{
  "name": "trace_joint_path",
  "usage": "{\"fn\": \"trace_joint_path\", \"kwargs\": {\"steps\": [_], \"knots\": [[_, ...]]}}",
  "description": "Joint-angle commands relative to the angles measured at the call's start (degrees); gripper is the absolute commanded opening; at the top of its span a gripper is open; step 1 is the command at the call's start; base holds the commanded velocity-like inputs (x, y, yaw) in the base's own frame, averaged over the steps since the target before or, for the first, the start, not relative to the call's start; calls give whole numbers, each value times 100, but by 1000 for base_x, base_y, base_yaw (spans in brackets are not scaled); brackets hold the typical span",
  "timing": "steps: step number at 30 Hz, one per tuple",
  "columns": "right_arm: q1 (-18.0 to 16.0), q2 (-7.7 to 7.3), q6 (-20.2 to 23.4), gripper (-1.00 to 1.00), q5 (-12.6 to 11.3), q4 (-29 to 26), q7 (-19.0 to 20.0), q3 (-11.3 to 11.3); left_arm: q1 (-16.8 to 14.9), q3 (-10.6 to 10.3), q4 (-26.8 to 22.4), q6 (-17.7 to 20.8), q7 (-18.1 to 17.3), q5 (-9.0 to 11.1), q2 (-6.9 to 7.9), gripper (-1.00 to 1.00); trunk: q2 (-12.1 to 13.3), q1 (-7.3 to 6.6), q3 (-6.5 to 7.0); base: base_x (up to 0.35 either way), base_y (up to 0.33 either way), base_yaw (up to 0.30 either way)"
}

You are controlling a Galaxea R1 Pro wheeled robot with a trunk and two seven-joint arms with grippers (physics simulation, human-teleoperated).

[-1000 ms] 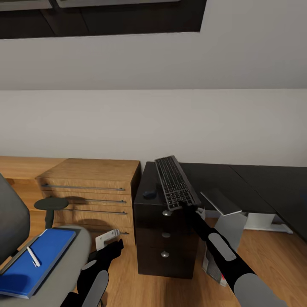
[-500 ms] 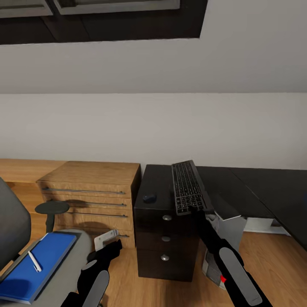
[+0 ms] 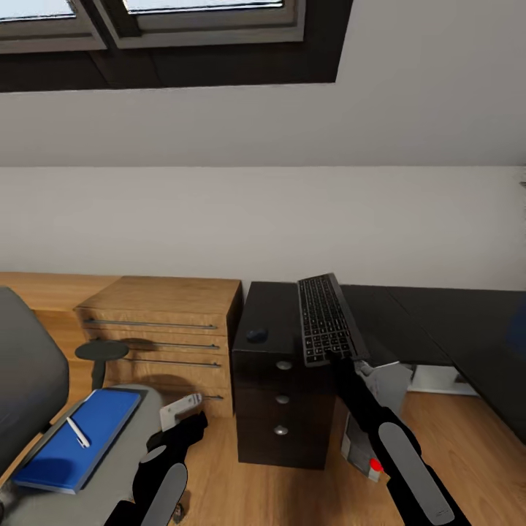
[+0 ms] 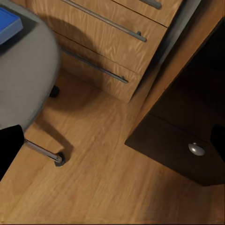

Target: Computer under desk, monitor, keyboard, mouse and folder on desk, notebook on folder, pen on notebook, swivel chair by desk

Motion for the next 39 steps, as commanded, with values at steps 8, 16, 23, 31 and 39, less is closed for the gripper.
{"fn": "trace_joint_path", "kwargs": {"steps": [8,16,23,31,39], "knots": [[-3,-225,14,-100,-1061,-12,-53,-6,-5,-178,-8,24,43,34,-2,100,319,-180,138,-317,-161,0],[-3,-347,14,-100,-1371,8,-55,-2,-5,-225,-8,24,43,35,1,100,639,-356,281,-287,-245,0],[-3,-347,14,-100,-1369,22,-52,-5,-5,-225,-8,24,40,44,2,100,920,-510,407,-288,-245,0],[-3,-340,14,-100,-1366,116,-47,-14,-5,-225,-8,29,30,76,9,100,1241,-685,551,-289,-236,0],[-3,-339,14,-100,-1362,174,-46,-24,-5,-218,-8,37,10,97,18,100,1562,-861,694,-328,-110,0]]}}
